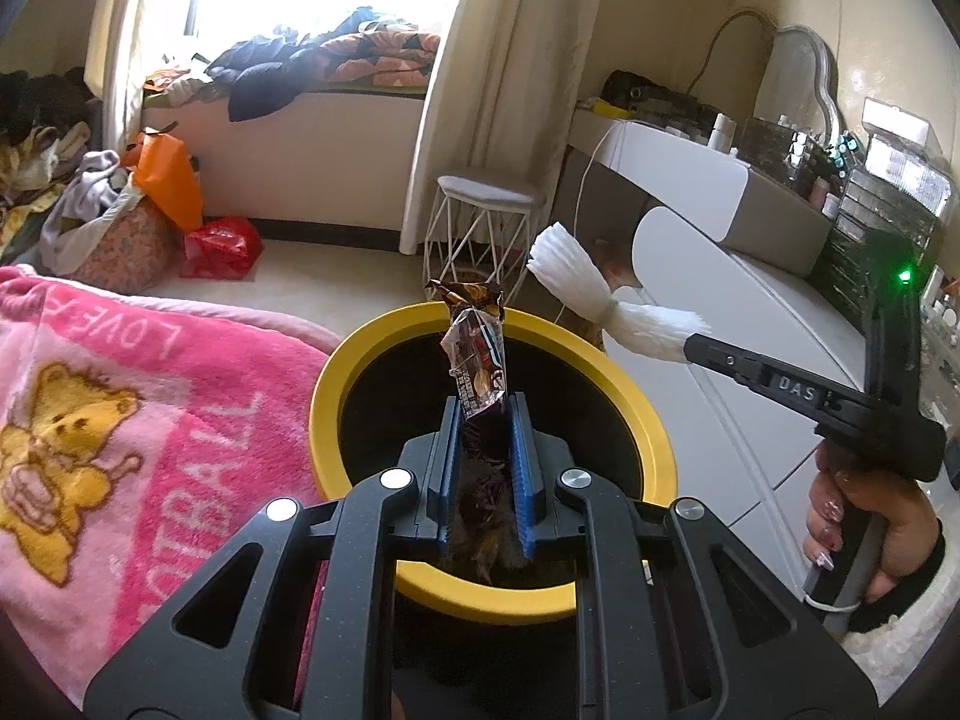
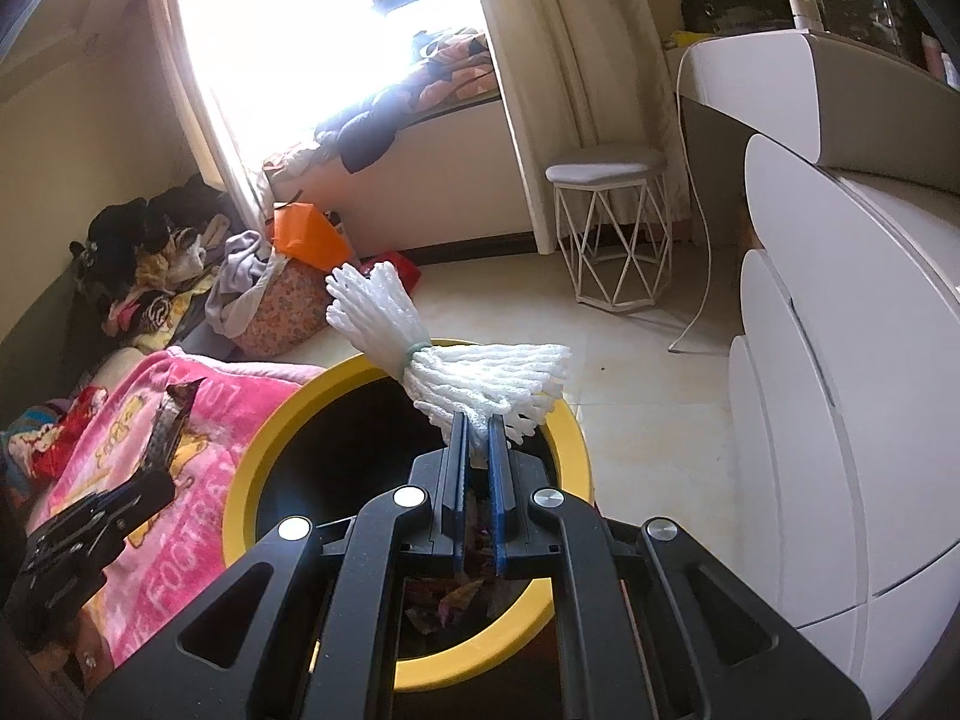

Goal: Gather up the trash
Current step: 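Carry the white bundle and wrapper over the yellow bin with both tools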

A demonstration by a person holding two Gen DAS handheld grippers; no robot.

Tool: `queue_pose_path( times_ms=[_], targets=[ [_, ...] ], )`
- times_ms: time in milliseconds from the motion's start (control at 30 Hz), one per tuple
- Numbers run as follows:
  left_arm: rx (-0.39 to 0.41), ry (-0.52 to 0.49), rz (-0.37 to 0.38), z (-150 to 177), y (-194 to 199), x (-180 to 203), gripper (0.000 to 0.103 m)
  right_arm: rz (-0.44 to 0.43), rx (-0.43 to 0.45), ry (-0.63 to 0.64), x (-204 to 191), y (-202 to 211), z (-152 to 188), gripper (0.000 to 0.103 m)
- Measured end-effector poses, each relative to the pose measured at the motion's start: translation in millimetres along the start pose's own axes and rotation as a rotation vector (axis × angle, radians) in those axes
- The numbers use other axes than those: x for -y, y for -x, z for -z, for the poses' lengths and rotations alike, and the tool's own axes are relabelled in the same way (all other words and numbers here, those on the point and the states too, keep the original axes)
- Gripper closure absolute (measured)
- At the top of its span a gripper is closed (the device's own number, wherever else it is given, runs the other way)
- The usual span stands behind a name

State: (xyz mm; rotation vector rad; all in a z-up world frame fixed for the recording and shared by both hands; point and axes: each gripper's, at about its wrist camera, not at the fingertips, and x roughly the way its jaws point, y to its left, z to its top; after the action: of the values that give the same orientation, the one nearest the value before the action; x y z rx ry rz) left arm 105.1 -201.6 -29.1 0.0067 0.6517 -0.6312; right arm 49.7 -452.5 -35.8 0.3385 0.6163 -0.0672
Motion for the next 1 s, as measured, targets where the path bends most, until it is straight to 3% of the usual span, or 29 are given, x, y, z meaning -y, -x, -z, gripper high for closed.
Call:
queue_pose_path(
  times_ms=[1000],
  targets=[
    [-0.112, 0.024, -0.055, -2, -58, -2, 0.092, -0.002, -0.117, 0.094, -7, -27, 12, 0.097]
  ],
)
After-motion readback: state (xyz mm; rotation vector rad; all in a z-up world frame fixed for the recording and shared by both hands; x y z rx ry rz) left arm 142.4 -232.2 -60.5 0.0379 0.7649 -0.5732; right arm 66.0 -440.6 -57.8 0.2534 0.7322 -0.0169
